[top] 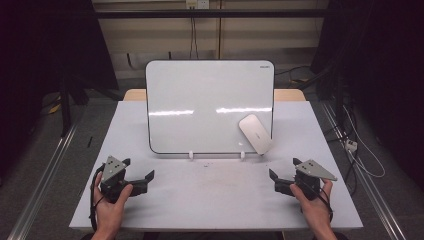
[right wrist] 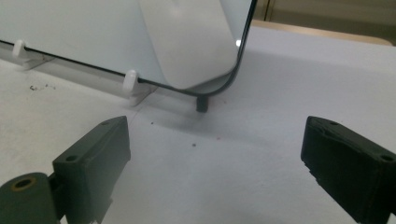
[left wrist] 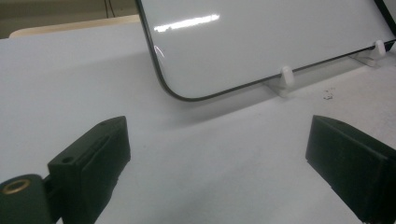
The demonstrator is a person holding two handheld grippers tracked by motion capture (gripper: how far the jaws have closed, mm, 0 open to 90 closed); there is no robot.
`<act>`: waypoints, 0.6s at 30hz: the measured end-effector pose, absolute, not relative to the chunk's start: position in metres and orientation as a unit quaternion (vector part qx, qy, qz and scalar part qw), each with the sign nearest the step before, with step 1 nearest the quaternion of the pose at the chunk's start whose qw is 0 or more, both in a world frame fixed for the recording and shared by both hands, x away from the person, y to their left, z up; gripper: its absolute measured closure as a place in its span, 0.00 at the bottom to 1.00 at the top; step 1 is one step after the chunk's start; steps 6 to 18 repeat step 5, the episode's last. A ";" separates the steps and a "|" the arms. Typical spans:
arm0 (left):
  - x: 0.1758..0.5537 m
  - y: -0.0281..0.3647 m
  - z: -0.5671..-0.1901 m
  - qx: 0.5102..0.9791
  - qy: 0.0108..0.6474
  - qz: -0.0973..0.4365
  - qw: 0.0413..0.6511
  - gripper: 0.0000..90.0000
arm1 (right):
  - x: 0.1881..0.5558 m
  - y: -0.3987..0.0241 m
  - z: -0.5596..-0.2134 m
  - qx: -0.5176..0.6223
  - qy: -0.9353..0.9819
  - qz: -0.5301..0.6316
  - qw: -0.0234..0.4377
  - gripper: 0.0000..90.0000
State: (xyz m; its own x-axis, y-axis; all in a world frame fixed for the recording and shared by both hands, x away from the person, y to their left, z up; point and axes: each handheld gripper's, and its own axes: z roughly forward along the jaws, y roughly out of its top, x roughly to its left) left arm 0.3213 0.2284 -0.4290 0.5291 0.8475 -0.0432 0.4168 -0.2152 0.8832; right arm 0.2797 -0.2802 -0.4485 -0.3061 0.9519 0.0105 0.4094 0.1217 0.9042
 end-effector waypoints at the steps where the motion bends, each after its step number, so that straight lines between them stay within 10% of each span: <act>1: 0.321 0.229 -0.429 0.743 0.425 0.234 0.461 0.07 | 0.280 -0.281 -0.448 0.500 0.679 0.438 0.312 0.09; 18: 0.322 0.231 -0.428 0.739 0.429 0.235 0.464 0.07 | 0.282 -0.279 -0.449 0.500 0.681 0.437 0.310 0.09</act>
